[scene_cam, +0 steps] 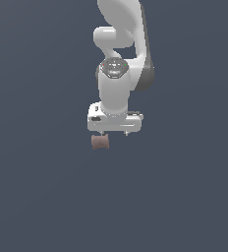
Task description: Pick up the object and move it to a goal position.
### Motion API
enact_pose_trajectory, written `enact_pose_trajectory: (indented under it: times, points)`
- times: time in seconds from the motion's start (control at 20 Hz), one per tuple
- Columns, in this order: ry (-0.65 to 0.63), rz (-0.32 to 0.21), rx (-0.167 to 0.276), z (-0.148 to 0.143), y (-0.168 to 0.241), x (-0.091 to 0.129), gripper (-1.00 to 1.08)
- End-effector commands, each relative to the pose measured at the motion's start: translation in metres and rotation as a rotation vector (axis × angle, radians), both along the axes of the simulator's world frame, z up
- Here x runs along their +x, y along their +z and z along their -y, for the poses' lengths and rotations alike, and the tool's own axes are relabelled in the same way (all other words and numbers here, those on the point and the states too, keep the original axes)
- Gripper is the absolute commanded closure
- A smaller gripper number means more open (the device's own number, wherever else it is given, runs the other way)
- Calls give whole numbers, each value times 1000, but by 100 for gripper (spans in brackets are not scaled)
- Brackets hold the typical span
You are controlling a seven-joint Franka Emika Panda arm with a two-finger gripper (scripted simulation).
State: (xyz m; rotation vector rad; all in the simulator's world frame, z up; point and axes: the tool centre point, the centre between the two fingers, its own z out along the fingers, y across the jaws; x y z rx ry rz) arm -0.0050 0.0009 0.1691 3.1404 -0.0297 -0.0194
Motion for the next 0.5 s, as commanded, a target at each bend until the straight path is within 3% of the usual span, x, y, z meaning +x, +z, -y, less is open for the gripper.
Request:
enact_pose_trajectory:
  times: [0.0, 0.45]
  points:
    - [0, 0, 0, 0, 0, 0, -92]
    - [18, 27, 4, -10, 12, 5, -92]
